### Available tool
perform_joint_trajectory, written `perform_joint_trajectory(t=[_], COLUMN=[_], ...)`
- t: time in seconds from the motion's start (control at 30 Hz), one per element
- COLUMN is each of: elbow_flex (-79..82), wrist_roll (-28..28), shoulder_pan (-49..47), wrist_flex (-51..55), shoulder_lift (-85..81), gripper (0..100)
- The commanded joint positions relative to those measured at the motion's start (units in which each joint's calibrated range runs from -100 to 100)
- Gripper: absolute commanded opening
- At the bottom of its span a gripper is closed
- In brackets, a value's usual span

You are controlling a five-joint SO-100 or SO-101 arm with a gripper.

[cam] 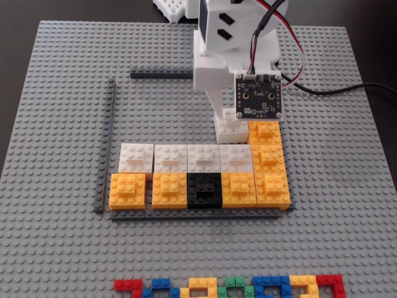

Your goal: Grab the cube and place it into the grid

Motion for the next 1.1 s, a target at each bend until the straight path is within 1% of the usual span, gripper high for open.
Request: perform_joint_trajectory(t=[0.0, 0.23, 0.33, 0.53, 1.07], elbow_flex=[-0.1, 0.5, 0.7, 0.3, -5.5], wrist_roll=[-0.1, 0.0, 0.0, -0.1, -0.6], shoulder_pan=[0.5, 0.6, 0.6, 0.7, -0.4], wrist_flex=[-0.4, -0.7, -0.7, -0.7, 0.4], shoulder_lift=[-0.9, -1.0, -1.2, -1.3, -1.2], gripper=[15, 12, 8, 6, 7])
